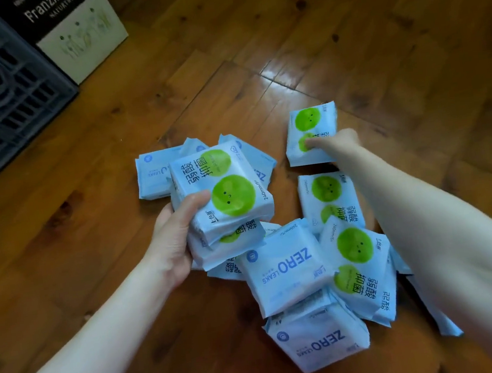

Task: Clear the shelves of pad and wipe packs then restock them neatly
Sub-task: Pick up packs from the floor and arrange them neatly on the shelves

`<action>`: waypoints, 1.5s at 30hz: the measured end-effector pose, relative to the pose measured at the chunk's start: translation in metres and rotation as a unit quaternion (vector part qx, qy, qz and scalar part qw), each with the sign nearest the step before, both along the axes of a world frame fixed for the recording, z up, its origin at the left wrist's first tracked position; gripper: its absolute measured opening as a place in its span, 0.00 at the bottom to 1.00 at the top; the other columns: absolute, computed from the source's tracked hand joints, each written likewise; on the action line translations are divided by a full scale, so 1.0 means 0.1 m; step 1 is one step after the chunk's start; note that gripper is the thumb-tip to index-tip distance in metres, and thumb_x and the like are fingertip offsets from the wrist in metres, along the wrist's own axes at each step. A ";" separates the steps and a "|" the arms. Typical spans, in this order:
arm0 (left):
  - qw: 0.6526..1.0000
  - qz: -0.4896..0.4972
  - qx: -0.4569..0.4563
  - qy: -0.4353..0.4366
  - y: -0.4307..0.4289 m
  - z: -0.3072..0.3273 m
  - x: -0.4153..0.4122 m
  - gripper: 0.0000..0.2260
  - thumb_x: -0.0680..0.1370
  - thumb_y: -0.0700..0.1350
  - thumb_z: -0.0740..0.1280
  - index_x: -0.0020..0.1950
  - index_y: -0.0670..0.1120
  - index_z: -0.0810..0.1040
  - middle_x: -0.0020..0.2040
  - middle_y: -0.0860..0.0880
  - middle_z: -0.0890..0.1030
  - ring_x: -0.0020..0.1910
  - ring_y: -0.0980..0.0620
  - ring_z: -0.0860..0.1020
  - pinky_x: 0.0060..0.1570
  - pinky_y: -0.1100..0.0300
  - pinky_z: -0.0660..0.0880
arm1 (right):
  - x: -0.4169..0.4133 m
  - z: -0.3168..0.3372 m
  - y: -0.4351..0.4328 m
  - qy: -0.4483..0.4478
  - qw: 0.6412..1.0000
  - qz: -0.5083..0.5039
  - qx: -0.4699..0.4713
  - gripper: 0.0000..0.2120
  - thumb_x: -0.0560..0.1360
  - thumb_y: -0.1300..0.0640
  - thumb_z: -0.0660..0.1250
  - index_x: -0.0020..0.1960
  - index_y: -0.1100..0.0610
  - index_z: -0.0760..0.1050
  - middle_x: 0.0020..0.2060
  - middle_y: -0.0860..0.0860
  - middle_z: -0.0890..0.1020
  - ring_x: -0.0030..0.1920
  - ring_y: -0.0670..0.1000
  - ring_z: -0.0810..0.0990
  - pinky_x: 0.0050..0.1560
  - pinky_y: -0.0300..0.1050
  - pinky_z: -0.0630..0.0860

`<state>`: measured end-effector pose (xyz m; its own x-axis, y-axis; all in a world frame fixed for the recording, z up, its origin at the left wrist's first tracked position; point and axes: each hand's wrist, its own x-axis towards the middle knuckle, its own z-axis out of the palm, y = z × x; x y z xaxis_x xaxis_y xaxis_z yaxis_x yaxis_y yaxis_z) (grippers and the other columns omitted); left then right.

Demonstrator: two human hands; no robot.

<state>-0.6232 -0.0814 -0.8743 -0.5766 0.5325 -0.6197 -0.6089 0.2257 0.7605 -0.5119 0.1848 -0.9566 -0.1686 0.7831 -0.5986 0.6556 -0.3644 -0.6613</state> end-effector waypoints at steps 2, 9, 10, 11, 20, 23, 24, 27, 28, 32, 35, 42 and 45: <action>1.000 0.000 0.010 -0.002 0.05 -0.01 0.04 0.22 0.63 0.46 0.70 0.57 0.45 0.78 0.41 0.47 0.85 0.37 0.51 0.84 0.34 0.56 0.81 | 0.04 0.08 -0.02 0.066 0.997 -0.039 -0.006 0.15 0.63 0.49 0.77 0.42 0.56 0.76 0.45 0.52 0.81 0.44 0.52 0.79 0.42 0.43 0.77; 0.998 -0.023 0.053 0.018 0.17 -0.01 0.23 0.20 0.64 0.44 0.70 0.56 0.44 0.77 0.43 0.48 0.85 0.39 0.52 0.83 0.37 0.58 0.81 | 0.57 0.82 -0.53 0.285 0.945 -0.026 -0.154 0.07 0.72 0.46 0.67 0.43 0.49 0.78 0.41 0.48 0.82 0.46 0.52 0.78 0.51 0.48 0.72; 0.997 -0.032 0.063 0.024 0.18 0.01 0.26 0.19 0.64 0.44 0.70 0.54 0.44 0.78 0.42 0.49 0.85 0.39 0.53 0.83 0.38 0.59 0.81 | 0.64 0.89 -0.65 0.305 0.937 -0.001 -0.169 0.07 0.72 0.46 0.66 0.42 0.49 0.79 0.39 0.46 0.82 0.47 0.51 0.77 0.51 0.49 0.70; 0.996 -0.044 0.074 0.029 0.19 0.02 0.29 0.18 0.64 0.44 0.69 0.54 0.45 0.78 0.43 0.49 0.85 0.39 0.53 0.83 0.38 0.60 0.80 | 0.69 0.98 -0.78 0.320 0.929 0.024 -0.184 0.07 0.70 0.46 0.66 0.40 0.49 0.80 0.39 0.46 0.82 0.47 0.51 0.77 0.51 0.49 0.69; 0.981 -0.127 0.143 0.018 0.24 0.22 0.51 0.50 0.53 0.66 0.78 0.67 0.40 0.72 0.59 0.40 0.80 0.57 0.44 0.80 0.50 0.54 0.79 | 0.74 1.20 -1.50 0.342 0.932 0.090 -0.082 0.16 0.74 0.52 0.68 0.60 0.52 0.71 0.55 0.51 0.81 0.52 0.48 0.81 0.51 0.45 0.77; 0.975 -0.144 0.168 -0.026 0.19 0.26 0.48 0.43 0.52 0.64 0.79 0.61 0.43 0.78 0.57 0.42 0.82 0.54 0.47 0.81 0.47 0.56 0.80 | 0.74 1.32 -1.55 0.338 0.927 0.149 -0.065 0.13 0.76 0.51 0.66 0.59 0.48 0.72 0.55 0.46 0.81 0.55 0.45 0.80 0.56 0.43 0.76; 0.970 -0.156 0.179 -0.050 0.16 0.28 0.45 0.39 0.52 0.64 0.79 0.57 0.45 0.81 0.56 0.43 0.82 0.53 0.48 0.82 0.45 0.57 0.80 | 0.74 1.36 -1.52 0.328 0.926 0.179 -0.060 0.11 0.77 0.49 0.64 0.58 0.46 0.72 0.53 0.43 0.82 0.54 0.43 0.80 0.55 0.41 0.76; 0.956 -0.173 0.204 -0.116 0.08 0.29 0.37 0.35 0.51 0.65 0.78 0.53 0.50 0.84 0.56 0.46 0.82 0.52 0.50 0.82 0.46 0.57 0.80 | 0.74 1.43 -1.38 0.298 0.924 0.227 -0.077 0.15 0.76 0.39 0.59 0.60 0.40 0.72 0.54 0.43 0.82 0.57 0.47 0.79 0.59 0.50 0.73; 0.954 -0.167 0.212 -0.133 0.06 0.28 0.34 0.34 0.51 0.65 0.78 0.52 0.50 0.84 0.55 0.47 0.83 0.52 0.50 0.82 0.47 0.55 0.80 | 0.73 1.40 -1.31 0.298 0.927 0.212 -0.085 0.16 0.76 0.38 0.59 0.60 0.41 0.72 0.54 0.47 0.82 0.56 0.49 0.80 0.58 0.51 0.73; 0.946 -0.145 0.230 -0.178 0.09 0.29 0.27 0.34 0.50 0.64 0.79 0.51 0.51 0.84 0.53 0.48 0.83 0.51 0.49 0.82 0.50 0.53 0.80 | 0.70 1.02 -0.95 0.183 0.981 0.063 0.016 0.15 0.76 0.44 0.63 0.55 0.54 0.75 0.49 0.52 0.80 0.52 0.51 0.79 0.49 0.45 0.73; 0.941 -0.150 0.245 -0.181 0.13 0.27 0.24 0.33 0.52 0.64 0.79 0.53 0.51 0.84 0.55 0.48 0.83 0.53 0.49 0.82 0.50 0.53 0.79 | 0.81 0.59 -0.72 -0.070 0.988 0.116 0.074 0.27 0.72 0.41 0.67 0.57 0.64 0.71 0.48 0.54 0.76 0.47 0.54 0.75 0.43 0.43 0.68; 0.944 -0.175 0.231 -0.157 0.16 0.18 0.20 0.33 0.51 0.65 0.78 0.51 0.51 0.85 0.53 0.48 0.84 0.51 0.51 0.82 0.47 0.56 0.80 | 0.74 0.11 -0.69 -0.120 0.985 0.118 -0.039 0.21 0.62 0.45 0.78 0.41 0.58 0.72 0.34 0.53 0.77 0.32 0.52 0.74 0.31 0.42 0.69; 0.946 -0.184 0.223 -0.146 0.20 0.11 0.15 0.33 0.51 0.65 0.78 0.51 0.51 0.85 0.53 0.49 0.84 0.51 0.51 0.82 0.48 0.56 0.79 | 0.70 0.02 -0.65 -0.049 0.993 0.070 -0.085 0.24 0.57 0.48 0.81 0.44 0.61 0.78 0.38 0.56 0.83 0.35 0.54 0.81 0.40 0.48 0.80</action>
